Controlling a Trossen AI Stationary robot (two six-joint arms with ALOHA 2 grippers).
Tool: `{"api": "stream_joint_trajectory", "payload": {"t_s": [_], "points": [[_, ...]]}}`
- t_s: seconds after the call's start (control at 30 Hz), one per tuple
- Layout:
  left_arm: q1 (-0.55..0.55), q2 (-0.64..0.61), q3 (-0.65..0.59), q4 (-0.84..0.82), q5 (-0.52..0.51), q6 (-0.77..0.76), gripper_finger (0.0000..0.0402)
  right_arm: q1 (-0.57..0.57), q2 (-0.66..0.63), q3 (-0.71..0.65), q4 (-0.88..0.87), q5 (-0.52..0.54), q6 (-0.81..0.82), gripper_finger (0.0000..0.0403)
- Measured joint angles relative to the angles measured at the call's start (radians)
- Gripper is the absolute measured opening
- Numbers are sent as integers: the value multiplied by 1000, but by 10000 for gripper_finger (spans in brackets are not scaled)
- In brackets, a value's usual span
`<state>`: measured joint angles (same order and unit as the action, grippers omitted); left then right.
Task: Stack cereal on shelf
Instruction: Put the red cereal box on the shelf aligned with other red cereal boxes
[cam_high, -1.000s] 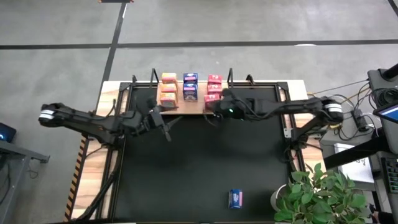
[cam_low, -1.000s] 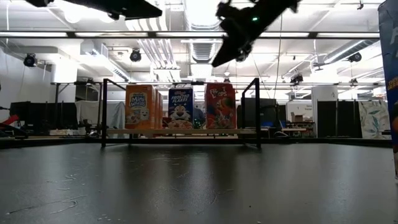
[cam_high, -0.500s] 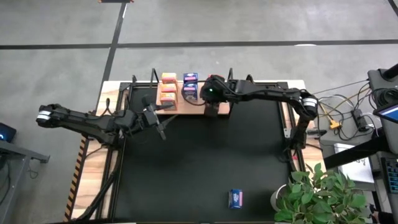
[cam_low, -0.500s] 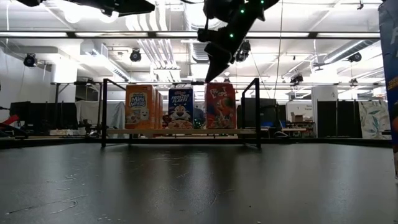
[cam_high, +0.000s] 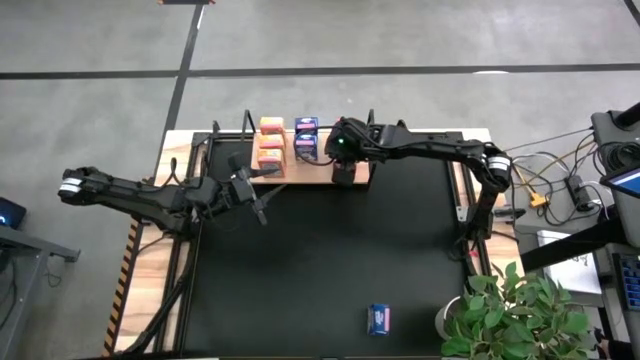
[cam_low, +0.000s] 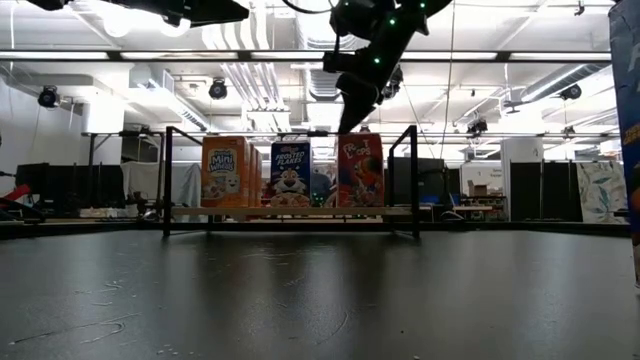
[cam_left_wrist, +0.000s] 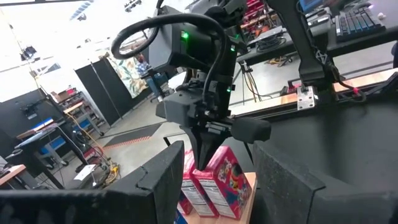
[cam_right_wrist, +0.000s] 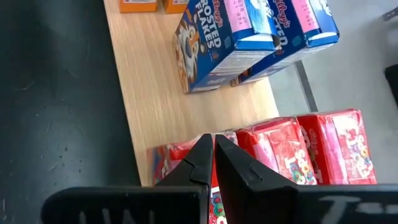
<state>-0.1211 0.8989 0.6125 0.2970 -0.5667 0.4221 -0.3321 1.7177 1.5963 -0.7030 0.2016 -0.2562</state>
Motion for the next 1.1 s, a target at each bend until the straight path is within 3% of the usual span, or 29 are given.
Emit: {"api": "stream_joint_trajectory", "payload": {"t_s": [0.4,0.6,0.77,0.93,1.1], "points": [[0,0,0,1,0,3,175,34,-87,0,-29,-7,20,11],[0,0,0,-2,1,4,175,40,-115,-13,-156,-156,95,11],[0,3,0,-5,1,2,175,38,-113,-76,-189,-147,115,11],[0,3,0,-8,1,-3,175,37,-113,-117,-189,-51,113,11],[0,3,0,-8,1,-4,175,26,-113,-129,-174,-19,99,11]]}}
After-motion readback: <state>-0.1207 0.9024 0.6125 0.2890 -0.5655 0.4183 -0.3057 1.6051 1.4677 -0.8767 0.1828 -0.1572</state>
